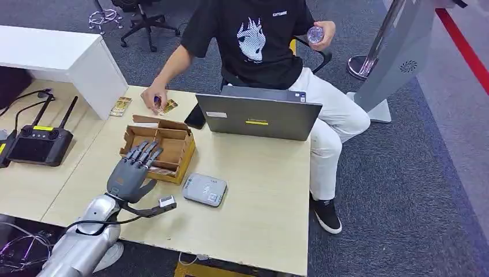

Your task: Pass the card to the sensor for recognition and then transmit it.

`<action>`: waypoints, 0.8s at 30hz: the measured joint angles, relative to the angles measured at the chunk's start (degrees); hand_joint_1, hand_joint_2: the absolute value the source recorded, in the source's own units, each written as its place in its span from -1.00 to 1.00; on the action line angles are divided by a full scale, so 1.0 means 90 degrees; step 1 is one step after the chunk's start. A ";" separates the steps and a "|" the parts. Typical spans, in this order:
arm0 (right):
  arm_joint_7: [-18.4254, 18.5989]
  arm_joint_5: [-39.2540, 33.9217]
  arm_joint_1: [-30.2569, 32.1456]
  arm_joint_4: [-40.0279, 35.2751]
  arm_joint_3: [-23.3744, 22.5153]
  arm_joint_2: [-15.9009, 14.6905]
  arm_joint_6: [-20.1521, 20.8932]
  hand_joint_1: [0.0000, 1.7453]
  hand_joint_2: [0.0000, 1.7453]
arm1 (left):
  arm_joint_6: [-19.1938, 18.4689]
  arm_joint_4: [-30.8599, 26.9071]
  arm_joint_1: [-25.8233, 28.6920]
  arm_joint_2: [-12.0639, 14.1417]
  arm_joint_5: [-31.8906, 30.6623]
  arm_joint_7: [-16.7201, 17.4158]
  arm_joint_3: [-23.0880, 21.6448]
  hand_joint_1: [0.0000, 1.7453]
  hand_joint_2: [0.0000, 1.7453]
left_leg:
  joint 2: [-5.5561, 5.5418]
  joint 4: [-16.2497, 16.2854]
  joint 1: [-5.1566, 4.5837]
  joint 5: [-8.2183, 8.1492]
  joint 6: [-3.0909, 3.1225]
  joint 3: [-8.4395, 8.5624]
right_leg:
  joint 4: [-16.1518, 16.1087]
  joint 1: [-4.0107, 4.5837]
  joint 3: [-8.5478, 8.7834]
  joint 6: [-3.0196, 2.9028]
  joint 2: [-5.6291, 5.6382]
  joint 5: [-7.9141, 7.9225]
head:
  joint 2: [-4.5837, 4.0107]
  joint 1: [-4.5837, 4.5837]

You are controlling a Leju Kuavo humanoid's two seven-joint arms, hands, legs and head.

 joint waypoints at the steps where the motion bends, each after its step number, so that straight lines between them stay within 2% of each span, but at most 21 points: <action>1: 0.0000 0.0000 -0.0001 0.0000 0.0000 0.0000 0.0000 -1.00 1.00 | 0.0007 0.0022 -0.0001 -0.0007 0.0005 -0.0007 0.0000 0.82 1.00 | 0.0000 0.0000 0.0000 0.0000 0.0000 0.0000 | 0.0000 0.0000 0.0000 0.0000 0.0000 0.0000 | 0.0000 0.0000; 10: 0.0007 0.0002 -0.0005 0.0000 0.0002 0.0000 0.0000 -1.00 1.00 | 0.0041 0.0107 -0.0010 -0.0029 0.0044 -0.0029 0.0002 0.82 1.00 | 0.0000 0.0000 0.0000 0.0000 0.0000 0.0000 | 0.0000 0.0000 0.0001 0.0000 0.0000 0.0000 | 0.0000 0.0000; 12: 0.0007 0.0002 -0.0005 0.0000 0.0002 0.0000 0.0000 -1.00 1.00 | 0.0041 0.0114 -0.0011 -0.0029 0.0046 -0.0029 0.0005 0.74 1.00 | 0.0000 0.0000 0.0000 0.0000 0.0000 0.0000 | 0.0000 0.0000 0.0000 0.0000 0.0000 0.0000 | 0.0000 -0.0002; 14: 0.0007 0.0002 -0.0007 0.0000 0.0002 0.0000 0.0000 -1.00 1.00 | 0.0044 0.0121 -0.0012 -0.0029 0.0046 -0.0036 0.0005 0.78 1.00 | 0.0000 0.0000 0.0000 0.0000 0.0000 0.0000 | 0.0000 0.0000 0.0000 0.0000 0.0000 0.0000 | 0.0000 0.0000; 16: 0.0007 0.0002 -0.0008 0.0000 0.0002 0.0000 0.0000 -1.00 1.00 | 0.0051 0.0124 -0.0015 -0.0036 0.0049 -0.0036 0.0005 1.00 1.00 | 0.0000 0.0000 0.0000 0.0000 0.0000 0.0000 | 0.0000 0.0000 0.0000 0.0000 0.0000 0.0000 | 0.0000 -0.0002; 18: 0.0007 0.0002 -0.0008 0.0000 0.0005 0.0000 -0.0002 -1.00 1.00 | 0.0119 0.0129 -0.0016 -0.0044 0.0066 -0.0067 0.0007 1.00 1.00 | 0.0000 0.0000 0.0000 0.0000 0.0000 0.0000 | 0.0000 0.0000 0.0000 0.0000 0.0000 0.0000 | 0.0000 -0.0002; 21: 0.0007 0.0005 -0.0008 0.0000 0.0005 0.0000 0.0000 -1.00 1.00 | 0.0401 0.0065 0.0017 -0.0068 0.0406 -0.0357 0.0063 1.00 1.00 | 0.0000 0.0001 0.0000 0.0001 0.0000 0.0000 | 0.0000 0.0000 0.0000 0.0000 0.0000 0.0000 | 0.0000 -0.0002; 24: 0.0015 0.0010 -0.0008 0.0000 0.0007 0.0000 0.0000 -1.00 1.00 | 0.0462 -0.0412 0.0042 -0.0078 0.0549 -0.0413 0.0199 1.00 1.00 | -0.0005 0.0001 0.0000 0.0002 0.0000 -0.0001 | 0.0000 0.0000 -0.0001 0.0000 -0.0005 0.0000 | 0.0000 0.0000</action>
